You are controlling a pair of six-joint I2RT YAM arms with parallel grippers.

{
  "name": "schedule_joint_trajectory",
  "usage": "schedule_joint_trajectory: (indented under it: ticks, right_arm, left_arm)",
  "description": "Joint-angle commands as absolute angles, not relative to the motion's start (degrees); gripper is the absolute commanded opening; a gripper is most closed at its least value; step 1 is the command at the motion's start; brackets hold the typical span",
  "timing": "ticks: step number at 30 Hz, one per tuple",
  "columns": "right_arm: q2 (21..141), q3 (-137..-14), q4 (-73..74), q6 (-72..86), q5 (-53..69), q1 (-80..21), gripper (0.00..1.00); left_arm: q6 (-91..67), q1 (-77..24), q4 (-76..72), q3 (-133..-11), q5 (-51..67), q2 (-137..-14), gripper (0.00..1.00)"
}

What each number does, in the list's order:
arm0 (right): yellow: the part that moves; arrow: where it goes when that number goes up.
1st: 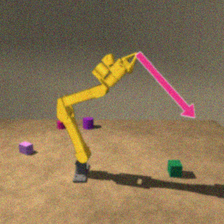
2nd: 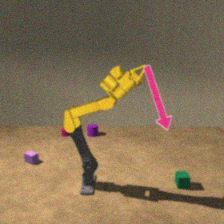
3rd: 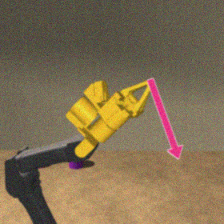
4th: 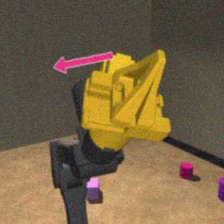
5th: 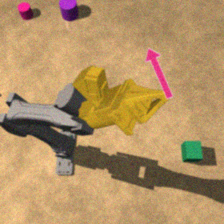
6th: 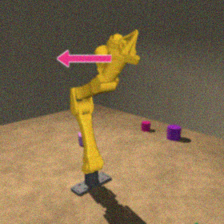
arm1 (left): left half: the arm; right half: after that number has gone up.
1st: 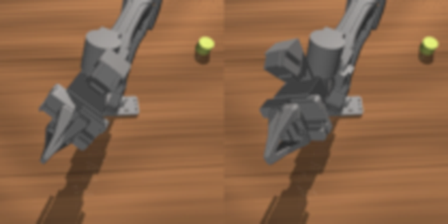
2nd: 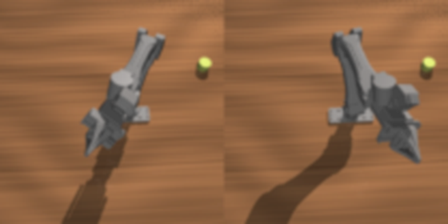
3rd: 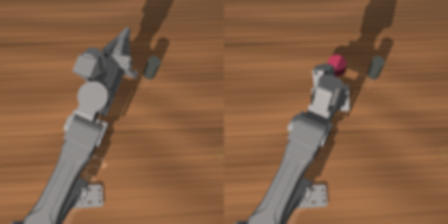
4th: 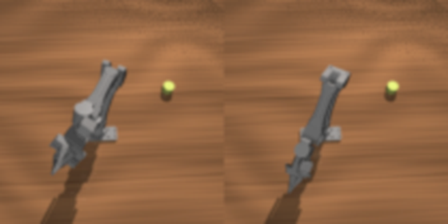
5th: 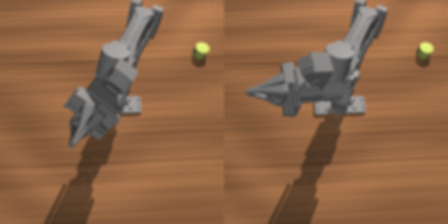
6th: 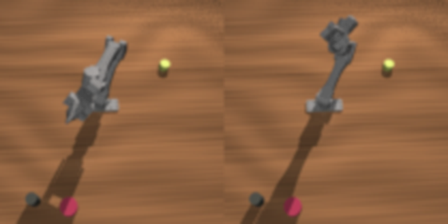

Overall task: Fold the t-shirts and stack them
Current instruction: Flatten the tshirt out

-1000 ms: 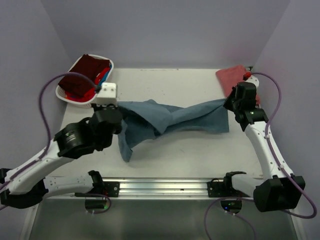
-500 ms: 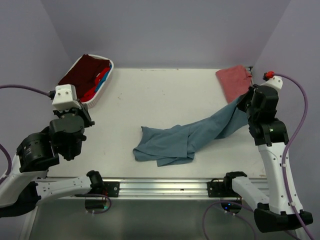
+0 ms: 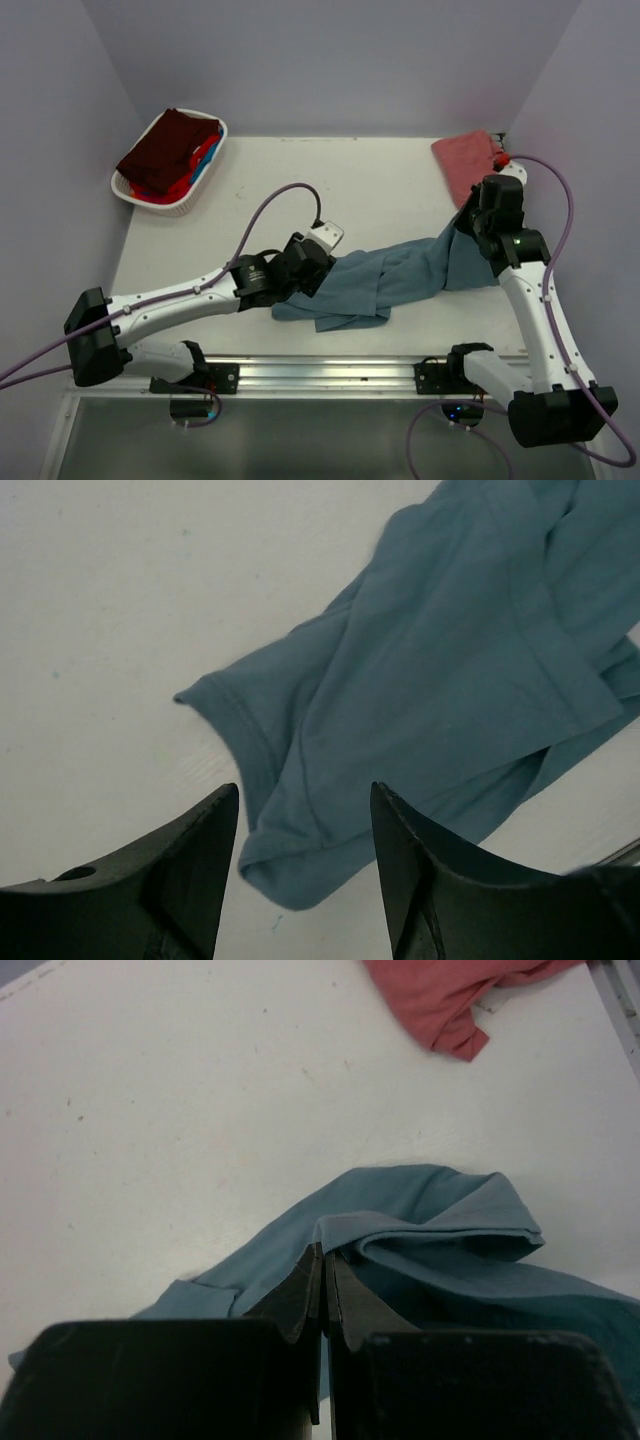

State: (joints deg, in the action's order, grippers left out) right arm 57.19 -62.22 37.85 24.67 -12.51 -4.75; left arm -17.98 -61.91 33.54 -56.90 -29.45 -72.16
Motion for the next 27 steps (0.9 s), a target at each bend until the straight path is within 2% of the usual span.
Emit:
schedule_joint_trajectory:
  ticks: [1,5,12,19,27]
  right_arm:
    - [58.62,-61.0,33.58,25.4,-10.11,-4.66,0.0]
    - [60.64,-59.86,32.09,25.58,-9.58,-4.66,0.0]
    - [61.96,-57.74,30.24,26.02,-9.31,-4.57,0.0]
    - [62.4,-58.01,30.06,25.93,-9.41,-4.66,0.0]
    - [62.4,-58.01,29.71,25.93,-9.58,-4.66,0.0]
  left_arm:
    - [-14.76,-62.14,17.85,-60.64,-19.0,-76.34,0.59]
    - [-15.03,-64.59,16.79,-64.59,-14.6,-84.27,0.64]
    - [-15.47,-70.74,13.09,-67.41,-7.91,-96.22,0.65]
    - [-15.73,-73.12,12.39,-67.5,-4.48,-101.25,0.64]
    - [-15.03,-73.13,10.46,-66.18,-8.61,-103.0,0.63]
